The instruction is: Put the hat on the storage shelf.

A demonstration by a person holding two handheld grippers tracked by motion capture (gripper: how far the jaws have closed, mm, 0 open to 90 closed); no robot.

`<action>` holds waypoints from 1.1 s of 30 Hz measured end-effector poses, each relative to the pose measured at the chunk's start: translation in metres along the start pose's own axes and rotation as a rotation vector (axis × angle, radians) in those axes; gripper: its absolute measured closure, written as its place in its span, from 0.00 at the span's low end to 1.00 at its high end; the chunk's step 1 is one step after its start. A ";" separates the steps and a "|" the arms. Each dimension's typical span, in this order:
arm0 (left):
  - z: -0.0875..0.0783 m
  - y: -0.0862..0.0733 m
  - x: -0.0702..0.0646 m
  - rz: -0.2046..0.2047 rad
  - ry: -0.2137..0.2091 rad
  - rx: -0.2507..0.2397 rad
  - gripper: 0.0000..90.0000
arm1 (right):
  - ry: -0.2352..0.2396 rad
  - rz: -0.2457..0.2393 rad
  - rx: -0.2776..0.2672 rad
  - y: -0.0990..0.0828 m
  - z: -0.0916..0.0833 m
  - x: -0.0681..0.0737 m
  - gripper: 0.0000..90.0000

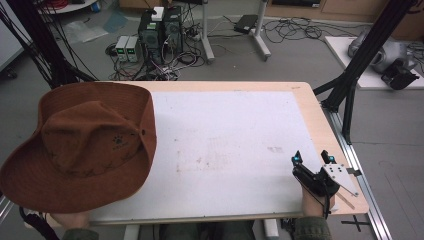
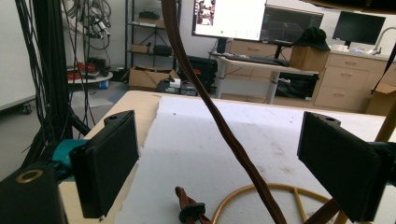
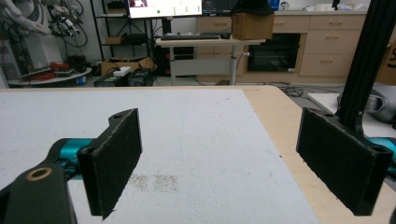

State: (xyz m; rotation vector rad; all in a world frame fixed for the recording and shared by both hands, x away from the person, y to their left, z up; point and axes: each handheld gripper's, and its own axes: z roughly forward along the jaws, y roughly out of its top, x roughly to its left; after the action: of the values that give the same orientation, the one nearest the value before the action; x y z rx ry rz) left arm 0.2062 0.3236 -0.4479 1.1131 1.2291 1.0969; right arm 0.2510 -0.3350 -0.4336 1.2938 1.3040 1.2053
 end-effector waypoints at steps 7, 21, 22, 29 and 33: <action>0.000 0.000 0.000 0.000 -0.002 0.002 0.14 | 0.002 0.005 0.004 0.000 0.000 0.000 0.15; -0.001 0.000 -0.002 0.003 -0.008 0.004 0.14 | 0.003 0.009 0.006 0.000 0.000 -0.002 0.15; -0.001 0.000 -0.001 0.004 -0.008 0.004 0.14 | 0.004 0.013 0.008 0.000 0.000 -0.002 0.15; -0.001 0.000 -0.001 -0.002 -0.005 -0.001 0.14 | 0.005 0.021 0.013 -0.001 0.000 -0.002 0.15; -0.001 0.000 -0.001 0.002 -0.007 0.004 0.14 | 0.005 0.019 0.013 -0.001 0.000 -0.001 0.15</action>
State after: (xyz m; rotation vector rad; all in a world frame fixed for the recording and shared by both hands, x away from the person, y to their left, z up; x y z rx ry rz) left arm 0.2053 0.3228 -0.4478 1.1208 1.2253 1.0919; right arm 0.2510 -0.3363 -0.4348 1.3161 1.3077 1.2159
